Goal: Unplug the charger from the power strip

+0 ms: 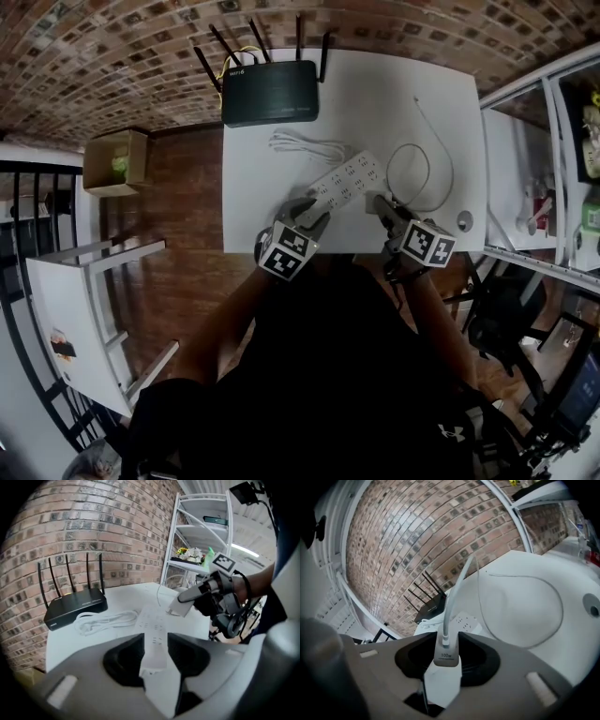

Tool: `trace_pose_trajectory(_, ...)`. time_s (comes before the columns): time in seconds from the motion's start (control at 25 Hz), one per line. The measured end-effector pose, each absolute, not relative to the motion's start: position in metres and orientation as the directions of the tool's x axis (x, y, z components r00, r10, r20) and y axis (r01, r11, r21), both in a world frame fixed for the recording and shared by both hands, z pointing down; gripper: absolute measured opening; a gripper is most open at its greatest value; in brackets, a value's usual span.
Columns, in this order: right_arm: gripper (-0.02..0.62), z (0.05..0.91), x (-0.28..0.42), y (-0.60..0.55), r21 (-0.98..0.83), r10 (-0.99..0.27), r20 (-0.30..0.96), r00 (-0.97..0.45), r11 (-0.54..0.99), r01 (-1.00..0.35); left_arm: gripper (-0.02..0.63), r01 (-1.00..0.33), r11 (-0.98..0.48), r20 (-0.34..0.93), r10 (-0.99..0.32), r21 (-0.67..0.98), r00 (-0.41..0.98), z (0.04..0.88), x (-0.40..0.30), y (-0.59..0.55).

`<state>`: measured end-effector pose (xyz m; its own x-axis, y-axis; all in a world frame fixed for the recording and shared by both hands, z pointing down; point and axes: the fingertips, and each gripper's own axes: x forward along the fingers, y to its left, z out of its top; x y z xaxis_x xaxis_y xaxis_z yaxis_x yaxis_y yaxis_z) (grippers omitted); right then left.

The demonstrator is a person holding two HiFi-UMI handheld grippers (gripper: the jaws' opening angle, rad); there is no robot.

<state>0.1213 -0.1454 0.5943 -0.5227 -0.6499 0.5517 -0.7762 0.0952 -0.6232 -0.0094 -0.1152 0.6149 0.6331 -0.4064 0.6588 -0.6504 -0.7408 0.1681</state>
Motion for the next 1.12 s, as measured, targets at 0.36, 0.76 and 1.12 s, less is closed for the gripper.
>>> trace_pose_trajectory(0.36, 0.143, 0.602, 0.171, -0.138, -0.695, -0.713, 0.528, -0.461, -0.051, -0.717, 0.15, -0.651, -0.737, 0.645, -0.41, 0.182, 0.644, 0.602, 0.003, -0.119)
trace_pose_trajectory(0.76, 0.143, 0.624, 0.18, -0.126, -0.73, -0.724, 0.535, -0.436, -0.136, -0.67, 0.149, -0.594, -0.789, 0.617, -0.392, 0.155, 0.682, 0.582, 0.022, -0.117)
trace_pose_trajectory(1.12, 0.143, 0.633, 0.194, -0.122, -0.747, -0.726, 0.537, -0.429, -0.173, -0.642, 0.149, -0.55, -0.815, 0.631, -0.333, 0.179, 0.7, 0.58, 0.05, -0.104)
